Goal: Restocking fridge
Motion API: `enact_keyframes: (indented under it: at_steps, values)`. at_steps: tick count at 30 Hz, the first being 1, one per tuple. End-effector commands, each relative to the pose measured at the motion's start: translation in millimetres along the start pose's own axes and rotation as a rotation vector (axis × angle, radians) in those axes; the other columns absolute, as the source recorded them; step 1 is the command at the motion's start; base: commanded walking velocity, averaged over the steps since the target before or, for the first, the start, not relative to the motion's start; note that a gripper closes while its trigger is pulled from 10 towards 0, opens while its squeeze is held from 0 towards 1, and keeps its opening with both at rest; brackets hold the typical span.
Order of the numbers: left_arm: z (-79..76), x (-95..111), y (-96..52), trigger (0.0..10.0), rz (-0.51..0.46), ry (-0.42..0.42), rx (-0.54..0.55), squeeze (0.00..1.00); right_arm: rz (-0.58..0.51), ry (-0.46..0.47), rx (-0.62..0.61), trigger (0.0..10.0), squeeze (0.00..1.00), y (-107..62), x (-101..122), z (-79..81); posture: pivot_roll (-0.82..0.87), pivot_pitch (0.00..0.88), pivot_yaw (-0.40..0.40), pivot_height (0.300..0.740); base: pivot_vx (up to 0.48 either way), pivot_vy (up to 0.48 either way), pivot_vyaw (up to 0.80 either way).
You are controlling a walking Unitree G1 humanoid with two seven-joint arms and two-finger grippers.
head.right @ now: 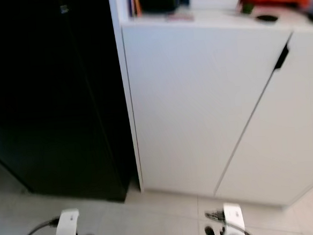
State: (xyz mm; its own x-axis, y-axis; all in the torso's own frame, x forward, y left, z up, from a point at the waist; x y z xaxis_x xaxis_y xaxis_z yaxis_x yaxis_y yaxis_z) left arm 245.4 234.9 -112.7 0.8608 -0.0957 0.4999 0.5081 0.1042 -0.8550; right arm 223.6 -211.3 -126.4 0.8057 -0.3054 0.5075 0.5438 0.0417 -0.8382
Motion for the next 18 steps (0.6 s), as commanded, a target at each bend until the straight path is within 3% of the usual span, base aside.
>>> enact_keyframes:
  at_steps: [1,16,18]
  values:
    - [-8.0,-6.1,0.6,10.0,0.023,0.005,-0.019,0.0,0.009,0.025,-0.028,10.0,0.0,-2.6,-5.5,-11.1,0.02,0.0,-0.041,0.74,0.0,0.341,0.0]
    - [-8.3,-6.1,0.6,10.0,0.023,0.003,-0.02,0.0,0.015,0.027,-0.033,10.0,0.0,-2.7,-6.3,-12.0,0.02,0.0,-0.043,0.74,0.0,0.342,0.0]
    - [-8.4,-6.1,0.6,10.0,0.023,0.002,-0.019,0.0,0.015,0.03,-0.031,10.0,0.0,-2.7,-6.5,-11.8,0.02,0.0,-0.043,0.74,0.0,0.341,-0.8]
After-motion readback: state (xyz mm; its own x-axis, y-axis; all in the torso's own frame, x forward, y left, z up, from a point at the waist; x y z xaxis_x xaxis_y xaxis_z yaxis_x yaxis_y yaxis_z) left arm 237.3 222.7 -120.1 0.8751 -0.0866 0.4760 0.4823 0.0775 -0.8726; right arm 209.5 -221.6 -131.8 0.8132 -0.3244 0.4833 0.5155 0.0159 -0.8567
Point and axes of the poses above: a point about 5 cm out from each wrist's last joint towards the gripper, its own y axis pointing out of the wrist towards the gripper, its own x axis along the axis of the wrist's last joint, z = x × y, the point moved 6 cm from there along y, pointing out of the wrist towards the gripper, and after that the axes turned 7 degrees about y, right-handed, at the moved point
